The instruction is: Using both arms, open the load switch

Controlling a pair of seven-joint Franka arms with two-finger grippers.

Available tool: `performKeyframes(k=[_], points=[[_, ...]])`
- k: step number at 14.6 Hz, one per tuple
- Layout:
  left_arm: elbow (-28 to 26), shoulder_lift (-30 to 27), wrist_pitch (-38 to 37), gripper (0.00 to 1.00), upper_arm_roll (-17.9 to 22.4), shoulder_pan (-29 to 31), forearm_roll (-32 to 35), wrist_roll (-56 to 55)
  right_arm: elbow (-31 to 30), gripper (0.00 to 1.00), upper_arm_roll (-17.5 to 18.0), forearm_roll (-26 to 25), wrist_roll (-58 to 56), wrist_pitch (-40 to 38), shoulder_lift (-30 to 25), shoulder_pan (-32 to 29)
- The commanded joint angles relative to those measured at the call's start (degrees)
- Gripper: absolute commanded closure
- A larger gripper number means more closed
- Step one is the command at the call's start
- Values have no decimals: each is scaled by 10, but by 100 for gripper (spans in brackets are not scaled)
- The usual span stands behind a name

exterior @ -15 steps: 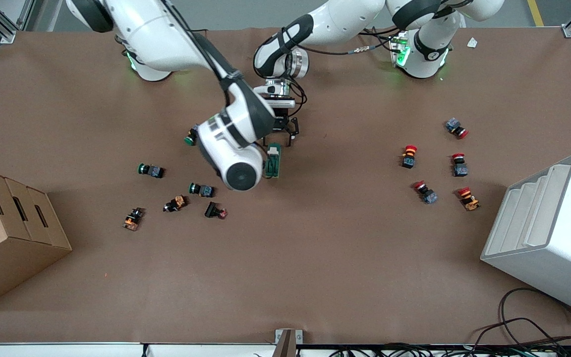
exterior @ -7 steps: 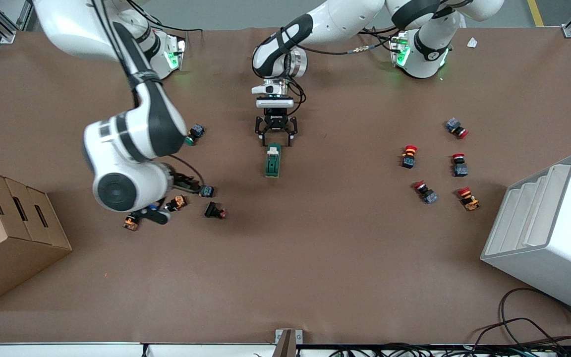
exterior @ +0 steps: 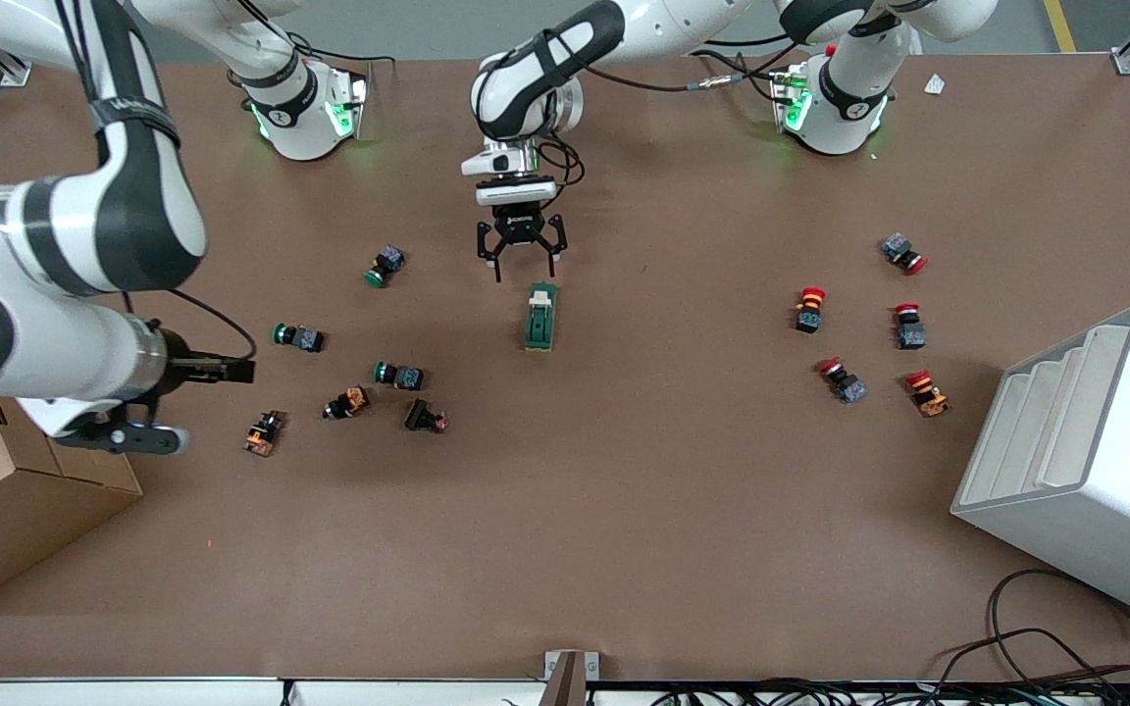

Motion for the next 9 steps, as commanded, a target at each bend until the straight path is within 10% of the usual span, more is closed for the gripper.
performKeyframes(k=[1,9], points=[[19,-59,2,1,4,5,-100,80,-50,0,13,-11,-34,13,-45,-38],[25,-258,-10,0,6,157,-421,386,-157,0,13,-11,-76,54,-133,-68]])
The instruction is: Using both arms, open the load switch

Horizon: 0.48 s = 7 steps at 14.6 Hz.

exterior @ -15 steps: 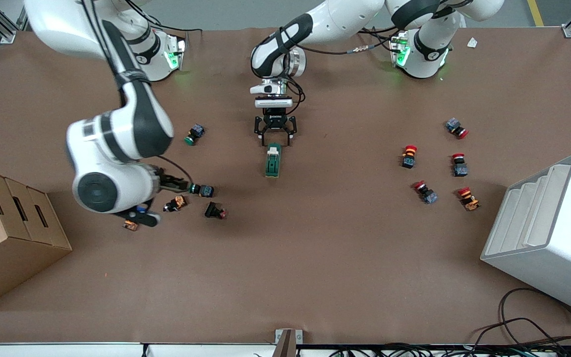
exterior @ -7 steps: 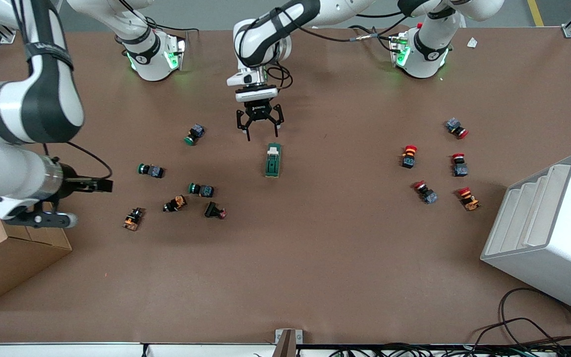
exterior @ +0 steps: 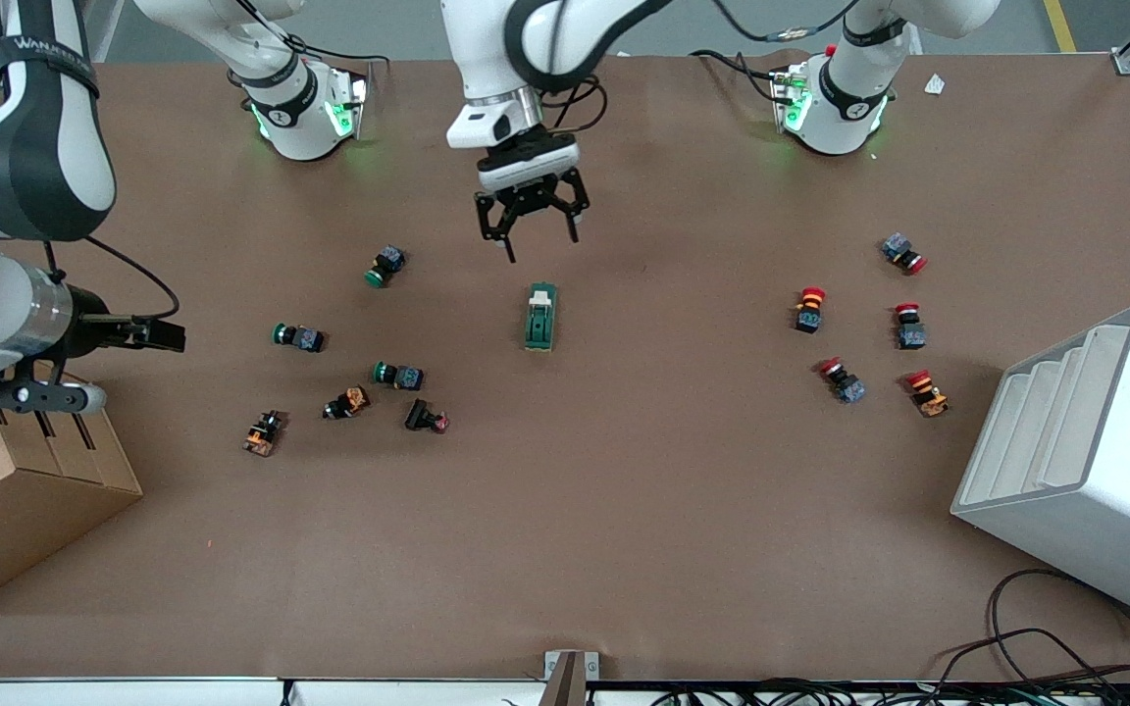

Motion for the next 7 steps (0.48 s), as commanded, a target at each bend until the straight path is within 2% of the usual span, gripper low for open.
performKeyframes(k=[1,5,7], points=[[2,-64,-25,0,-1,77,-90,145,-36,0,10,-10,-23,17,-32,-27],[104,-72,-122,0,-1,173,-174,334,-8,0,10,-9,-25,14,-28,-30],[128,-74,-148,0,-3,224,-204,407,16,0,10,-3,-25,7,-25,-34]])
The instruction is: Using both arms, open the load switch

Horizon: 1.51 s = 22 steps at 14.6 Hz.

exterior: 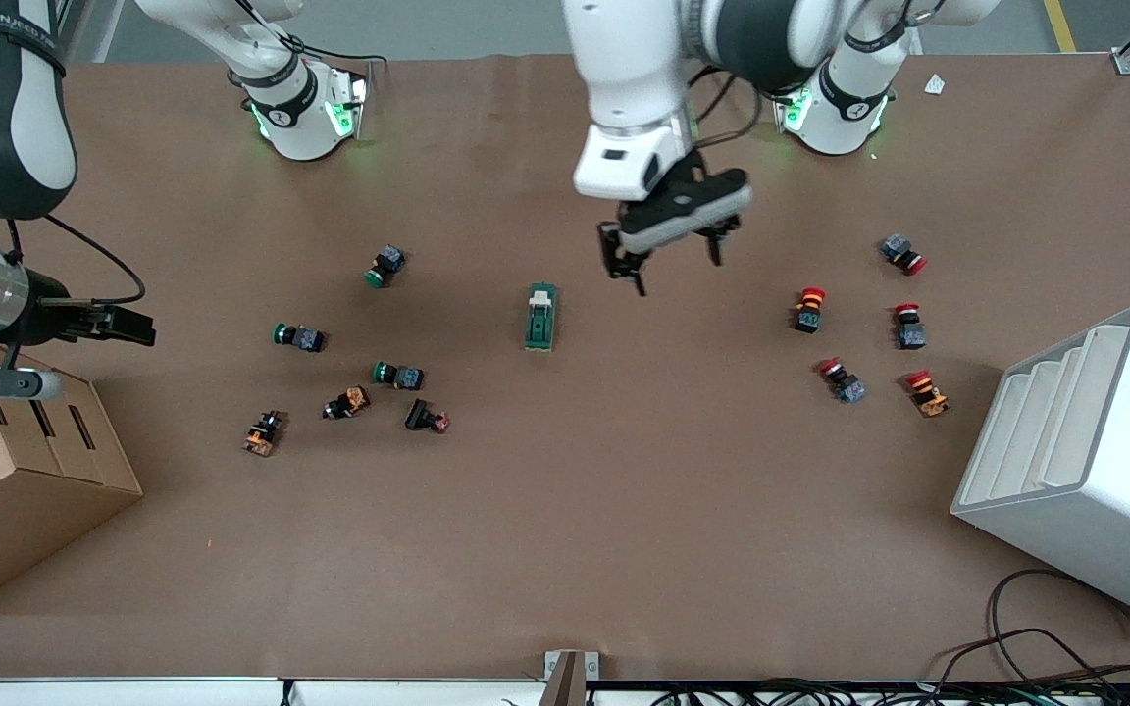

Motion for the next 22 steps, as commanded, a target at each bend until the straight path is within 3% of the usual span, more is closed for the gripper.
performKeyframes(k=[1,4,8,13,18,22], points=[[37,-2,-37,0,-8,57,-43,85,25,0,10,-4,-7,-16,-6,-12],[33,-52,-41,0,9,119,-111,180,49,0,11,-3,-9,-43,-3,-15],[11,-125,-58,0,120,137,-218,324,48,0,11,2,-24,-48,-1,-14],[7,-167,-116,0,189,170,-297,467,48,0,10,29,-30,-73,-4,-32],[-52,-224,-133,0,230,188,-326,628,45,0,12,35,-32,-79,-21,-34],[-86,-253,-136,0,234,188,-326,639,42,0,17,34,-32,-97,-52,-27]])
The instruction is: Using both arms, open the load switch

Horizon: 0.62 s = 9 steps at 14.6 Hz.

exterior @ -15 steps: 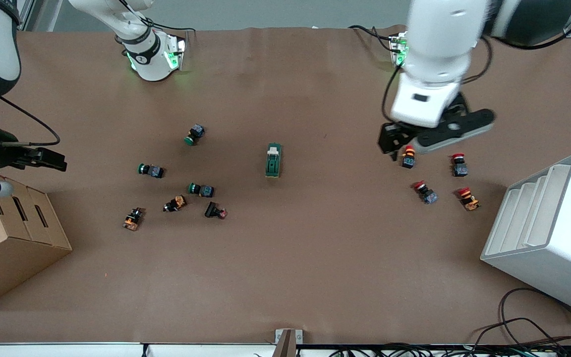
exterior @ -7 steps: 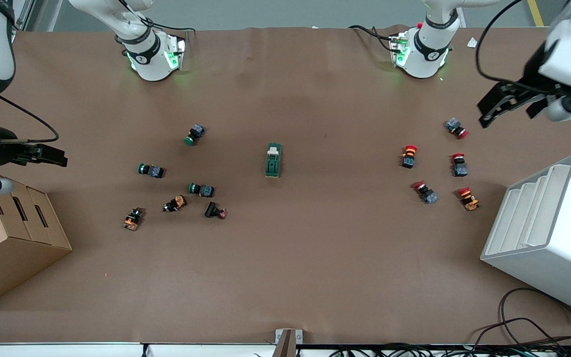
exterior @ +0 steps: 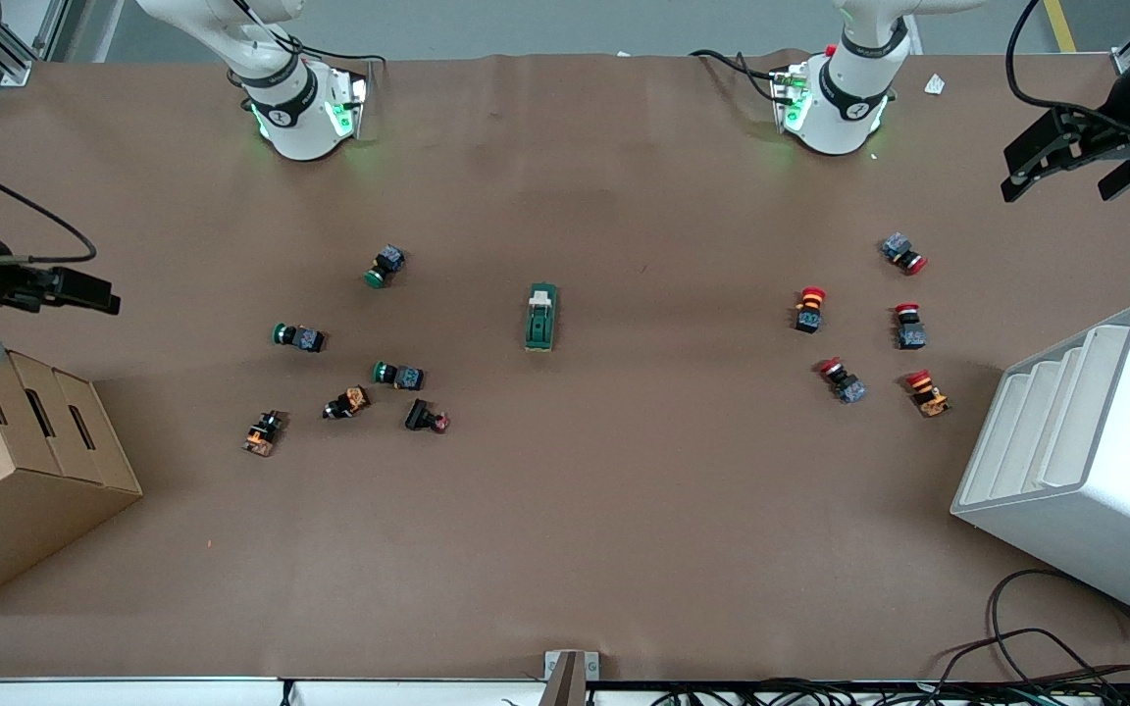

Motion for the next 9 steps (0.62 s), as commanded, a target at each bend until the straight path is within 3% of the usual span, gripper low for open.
performKeyframes(k=[1,9], points=[[-29,-27,3,0,-1,3,-10,10,-9,0,9,6,-5,0,-29,-2],[-23,-10,17,0,-4,0,-9,10,-14,0,4,0,-6,49,-26,-15]])
